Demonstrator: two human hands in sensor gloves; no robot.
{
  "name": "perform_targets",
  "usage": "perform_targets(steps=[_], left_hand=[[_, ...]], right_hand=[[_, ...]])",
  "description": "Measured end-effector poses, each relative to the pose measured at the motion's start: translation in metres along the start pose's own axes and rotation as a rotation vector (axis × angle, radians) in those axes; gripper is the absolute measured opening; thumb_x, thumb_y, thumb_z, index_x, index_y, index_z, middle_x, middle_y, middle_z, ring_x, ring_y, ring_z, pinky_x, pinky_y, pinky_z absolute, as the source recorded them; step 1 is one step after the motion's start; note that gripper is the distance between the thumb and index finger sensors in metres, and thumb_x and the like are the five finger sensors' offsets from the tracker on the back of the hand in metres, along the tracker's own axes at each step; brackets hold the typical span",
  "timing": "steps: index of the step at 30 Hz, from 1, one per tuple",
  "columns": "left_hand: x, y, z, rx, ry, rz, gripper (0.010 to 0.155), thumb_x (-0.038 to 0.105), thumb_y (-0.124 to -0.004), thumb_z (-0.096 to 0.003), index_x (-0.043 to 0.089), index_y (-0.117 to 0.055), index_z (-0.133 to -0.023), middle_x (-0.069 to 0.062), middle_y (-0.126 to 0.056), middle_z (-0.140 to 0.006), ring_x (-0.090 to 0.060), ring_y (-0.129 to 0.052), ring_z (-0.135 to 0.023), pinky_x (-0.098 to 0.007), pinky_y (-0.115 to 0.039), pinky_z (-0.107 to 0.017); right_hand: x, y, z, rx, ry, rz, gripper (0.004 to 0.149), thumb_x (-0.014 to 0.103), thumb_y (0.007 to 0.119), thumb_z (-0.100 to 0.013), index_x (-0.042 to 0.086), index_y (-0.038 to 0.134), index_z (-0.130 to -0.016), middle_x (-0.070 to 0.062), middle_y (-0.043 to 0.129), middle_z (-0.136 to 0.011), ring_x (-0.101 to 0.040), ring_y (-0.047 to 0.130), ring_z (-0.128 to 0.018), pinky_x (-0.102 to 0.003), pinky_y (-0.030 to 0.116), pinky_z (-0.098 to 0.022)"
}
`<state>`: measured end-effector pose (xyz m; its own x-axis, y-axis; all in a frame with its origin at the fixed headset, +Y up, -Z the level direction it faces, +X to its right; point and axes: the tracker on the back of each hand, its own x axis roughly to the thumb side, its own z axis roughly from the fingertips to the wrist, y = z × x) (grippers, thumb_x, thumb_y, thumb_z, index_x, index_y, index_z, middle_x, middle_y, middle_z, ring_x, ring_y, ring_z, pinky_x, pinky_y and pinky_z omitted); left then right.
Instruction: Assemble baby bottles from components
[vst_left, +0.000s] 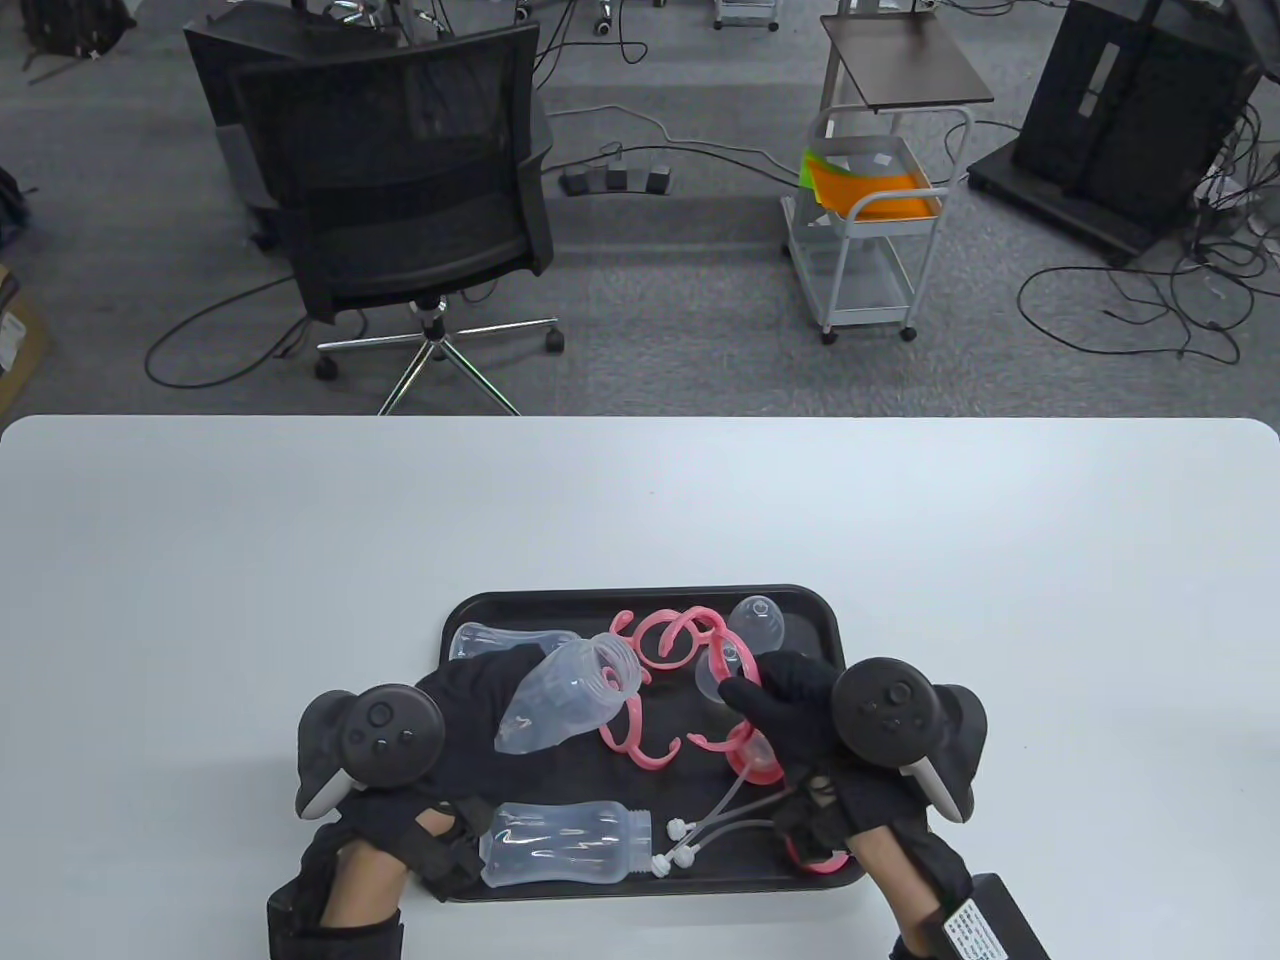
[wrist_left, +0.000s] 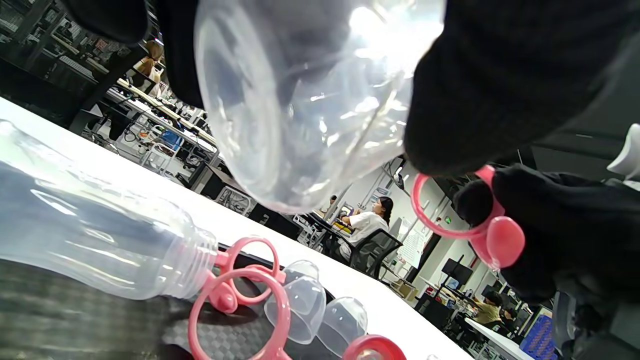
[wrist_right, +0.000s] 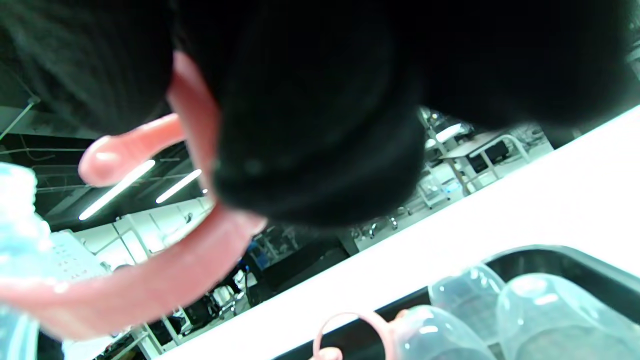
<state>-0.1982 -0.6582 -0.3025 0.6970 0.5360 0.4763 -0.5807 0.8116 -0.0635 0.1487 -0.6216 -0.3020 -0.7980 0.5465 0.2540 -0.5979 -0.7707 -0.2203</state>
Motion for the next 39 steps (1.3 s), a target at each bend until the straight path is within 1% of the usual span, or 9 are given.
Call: perform_targets(steps=[4, 17, 21, 23, 24, 28, 33, 37, 39], left_hand=[[0.003, -0.003, -0.001, -0.018, -0.016, -0.004, 0.096, 0.063, -0.105, -0.0358, 0.017, -0.063, -0.109, -0.012, -0.076, -0.103, -0.043, -0.085, -0.093, -0.072, -0.058, -0.073], [0.011, -0.007, -0.003, -0.063, -0.054, -0.033, 0.096, 0.063, -0.106, -0.0354, 0.019, -0.063, -0.109, -0.011, -0.076, -0.104, -0.041, -0.085, -0.094, -0.073, -0.057, -0.073], [0.012, -0.011, -0.004, -0.099, -0.057, -0.038, 0.096, 0.061, -0.106, -0.0359, 0.018, -0.062, -0.11, -0.012, -0.074, -0.105, -0.043, -0.083, -0.094, -0.073, -0.056, -0.073], [0.013, -0.012, -0.004, -0.103, -0.058, -0.045, 0.096, 0.061, -0.106, -0.0359, 0.018, -0.062, -0.11, -0.011, -0.074, -0.105, -0.042, -0.084, -0.095, -0.073, -0.056, -0.073], [0.013, -0.012, -0.004, -0.106, -0.059, -0.047, 0.096, 0.062, -0.106, -0.0359, 0.018, -0.062, -0.11, -0.012, -0.075, -0.105, -0.043, -0.083, -0.094, -0.073, -0.056, -0.073], [0.015, -0.016, -0.006, -0.143, -0.055, -0.055, 0.096, 0.062, -0.106, -0.036, 0.019, -0.062, -0.11, -0.011, -0.074, -0.105, -0.043, -0.083, -0.094, -0.073, -0.055, -0.073], [0.016, -0.02, -0.007, -0.157, -0.049, -0.072, 0.096, 0.062, -0.106, -0.0361, 0.018, -0.062, -0.11, -0.012, -0.075, -0.105, -0.042, -0.084, -0.094, -0.073, -0.055, -0.073], [0.016, -0.021, -0.007, -0.163, -0.04, -0.071, 0.096, 0.062, -0.106, -0.0362, 0.018, -0.062, -0.11, -0.012, -0.075, -0.105, -0.042, -0.084, -0.094, -0.073, -0.055, -0.074], [0.016, -0.021, -0.008, -0.168, -0.037, -0.071, 0.096, 0.063, -0.105, -0.0361, 0.018, -0.062, -0.11, -0.012, -0.075, -0.105, -0.042, -0.084, -0.093, -0.073, -0.055, -0.073]], right_hand=[[0.005, -0.001, 0.002, -0.029, -0.038, 0.012, 0.049, 0.052, 0.088, -0.035, 0.017, 0.099, -0.068, -0.003, 0.107, -0.044, -0.01, 0.109, -0.012, -0.025, 0.096, -0.004], [0.009, -0.002, 0.004, -0.051, -0.053, 0.031, 0.049, 0.052, 0.087, -0.035, 0.018, 0.099, -0.068, -0.003, 0.107, -0.046, -0.011, 0.109, -0.014, -0.025, 0.096, -0.006], [0.012, 0.001, 0.005, -0.057, -0.064, 0.028, 0.049, 0.053, 0.087, -0.036, 0.018, 0.098, -0.069, -0.002, 0.107, -0.046, -0.011, 0.109, -0.014, -0.025, 0.096, -0.006], [0.014, 0.003, 0.007, -0.055, -0.075, 0.035, 0.049, 0.053, 0.087, -0.035, 0.018, 0.098, -0.069, -0.002, 0.107, -0.046, -0.011, 0.109, -0.014, -0.025, 0.096, -0.006], [0.016, 0.003, 0.007, -0.054, -0.083, 0.039, 0.049, 0.053, 0.087, -0.035, 0.018, 0.098, -0.069, -0.002, 0.107, -0.046, -0.011, 0.109, -0.015, -0.025, 0.096, -0.006], [0.023, 0.006, 0.012, -0.077, -0.117, 0.058, 0.049, 0.053, 0.087, -0.035, 0.019, 0.098, -0.069, -0.002, 0.107, -0.046, -0.011, 0.109, -0.015, -0.025, 0.096, -0.007], [0.029, 0.007, 0.015, -0.101, -0.152, 0.082, 0.049, 0.053, 0.086, -0.035, 0.019, 0.098, -0.069, -0.001, 0.106, -0.047, -0.011, 0.109, -0.016, -0.025, 0.096, -0.008], [0.033, 0.009, 0.018, -0.111, -0.181, 0.095, 0.049, 0.054, 0.086, -0.036, 0.021, 0.097, -0.07, -0.001, 0.106, -0.05, -0.012, 0.11, -0.019, -0.026, 0.097, -0.01], [0.037, 0.01, 0.021, -0.133, -0.208, 0.094, 0.05, 0.054, 0.086, -0.036, 0.021, 0.097, -0.071, -0.001, 0.106, -0.051, -0.012, 0.11, -0.021, -0.027, 0.097, -0.011]])
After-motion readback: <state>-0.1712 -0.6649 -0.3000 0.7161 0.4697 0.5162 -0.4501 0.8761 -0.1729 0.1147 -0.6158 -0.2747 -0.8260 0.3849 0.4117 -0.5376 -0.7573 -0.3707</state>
